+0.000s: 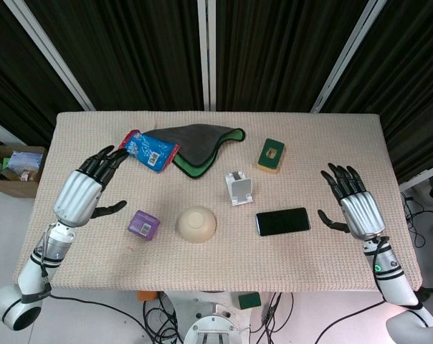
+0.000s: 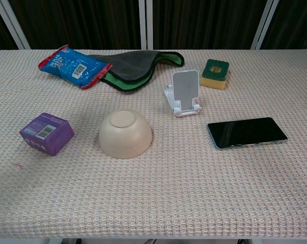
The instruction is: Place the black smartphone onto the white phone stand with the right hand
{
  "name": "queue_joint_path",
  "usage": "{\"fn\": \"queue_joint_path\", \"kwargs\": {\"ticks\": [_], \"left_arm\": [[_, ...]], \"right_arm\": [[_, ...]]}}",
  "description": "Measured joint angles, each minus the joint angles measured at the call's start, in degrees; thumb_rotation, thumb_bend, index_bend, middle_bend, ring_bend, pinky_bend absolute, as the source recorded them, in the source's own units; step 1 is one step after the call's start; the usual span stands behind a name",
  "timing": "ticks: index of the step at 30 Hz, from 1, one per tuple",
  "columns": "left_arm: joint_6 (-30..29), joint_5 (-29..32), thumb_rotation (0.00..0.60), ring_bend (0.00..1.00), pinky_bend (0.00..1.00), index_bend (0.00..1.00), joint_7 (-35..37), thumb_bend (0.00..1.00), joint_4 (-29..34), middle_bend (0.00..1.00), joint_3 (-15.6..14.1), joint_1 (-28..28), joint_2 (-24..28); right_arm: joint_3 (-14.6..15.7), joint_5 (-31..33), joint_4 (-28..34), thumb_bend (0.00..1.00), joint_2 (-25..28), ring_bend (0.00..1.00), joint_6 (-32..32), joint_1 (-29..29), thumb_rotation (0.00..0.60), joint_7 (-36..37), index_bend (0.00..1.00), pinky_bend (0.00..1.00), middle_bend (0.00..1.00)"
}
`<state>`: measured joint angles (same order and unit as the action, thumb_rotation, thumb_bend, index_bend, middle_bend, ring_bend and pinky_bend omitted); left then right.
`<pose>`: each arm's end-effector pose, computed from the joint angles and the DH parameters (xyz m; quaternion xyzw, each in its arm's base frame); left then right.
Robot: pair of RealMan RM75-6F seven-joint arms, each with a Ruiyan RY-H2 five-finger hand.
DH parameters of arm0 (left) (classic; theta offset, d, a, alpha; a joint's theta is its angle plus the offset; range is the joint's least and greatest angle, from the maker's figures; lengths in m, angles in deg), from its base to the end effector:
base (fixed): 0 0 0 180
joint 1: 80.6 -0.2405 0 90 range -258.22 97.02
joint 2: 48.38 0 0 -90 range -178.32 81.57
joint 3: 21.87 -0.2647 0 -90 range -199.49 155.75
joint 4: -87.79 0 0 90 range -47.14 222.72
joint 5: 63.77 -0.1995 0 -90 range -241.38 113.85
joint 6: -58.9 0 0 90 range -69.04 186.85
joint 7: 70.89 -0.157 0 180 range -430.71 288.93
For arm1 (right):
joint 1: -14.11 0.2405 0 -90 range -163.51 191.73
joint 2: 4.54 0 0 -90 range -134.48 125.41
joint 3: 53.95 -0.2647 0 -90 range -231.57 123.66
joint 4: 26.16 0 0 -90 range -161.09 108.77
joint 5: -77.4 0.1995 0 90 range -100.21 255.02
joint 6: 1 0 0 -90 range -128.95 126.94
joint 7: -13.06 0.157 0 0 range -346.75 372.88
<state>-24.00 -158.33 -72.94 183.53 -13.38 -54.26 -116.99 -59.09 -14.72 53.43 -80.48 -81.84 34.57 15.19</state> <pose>-0.1725 0.2925 0.1465 -0.6660 -0.2409 -0.5545 0.4370 -0.2586 -0.2823 0.1124 0.6703 -0.2958 0.4696 0.4926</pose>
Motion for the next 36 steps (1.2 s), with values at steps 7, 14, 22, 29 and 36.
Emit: {"fn": "queue_joint_path", "kwargs": {"ticks": [7, 14, 22, 29, 36], "left_arm": [[0.3, 0.0, 0.6, 0.08, 0.25, 0.05, 0.1, 0.0, 0.2, 0.11, -0.2, 0.0, 0.1], [0.7, 0.2, 0.6, 0.08, 0.25, 0.06, -0.1, 0.0, 0.1, 0.11, 0.0, 0.3, -0.2], [1.2, 0.2, 0.6, 0.08, 0.25, 0.06, -0.1, 0.0, -0.3, 0.11, -0.1, 0.6, -0.8], [1.2, -0.3, 0.6, 0.08, 0.25, 0.06, 0.5, 0.0, -0.8, 0.11, -0.4, 0.6, -0.9], [1.0, -0.8, 0.6, 0.08, 0.25, 0.06, 1.8, 0.0, -0.8, 0.11, -0.6, 0.7, -1.1]], "right_arm": [[0.3, 0.1, 0.1, 0.36, -0.2, 0.0, 0.5, 0.1, 0.472, -0.4, 0.0, 0.0, 0.0], [0.6, 0.8, 1.2, 0.31, 0.1, 0.0, 0.8, -0.5, 0.469, -3.8, 0.0, 0.0, 0.0], [2.8, 6.2, 8.8, 0.2, 4.0, 0.0, 9.3, -0.7, 0.453, -13.2, 0.0, 0.0, 0.0], [3.9, 17.2, 14.5, 0.19, 5.8, 0.0, 19.9, 1.1, 0.455, -25.1, 0.0, 0.0, 0.0], [4.1, 25.8, 17.0, 0.2, 5.7, 0.0, 27.3, 5.6, 0.459, -33.5, 0.0, 0.0, 0.0]]}}
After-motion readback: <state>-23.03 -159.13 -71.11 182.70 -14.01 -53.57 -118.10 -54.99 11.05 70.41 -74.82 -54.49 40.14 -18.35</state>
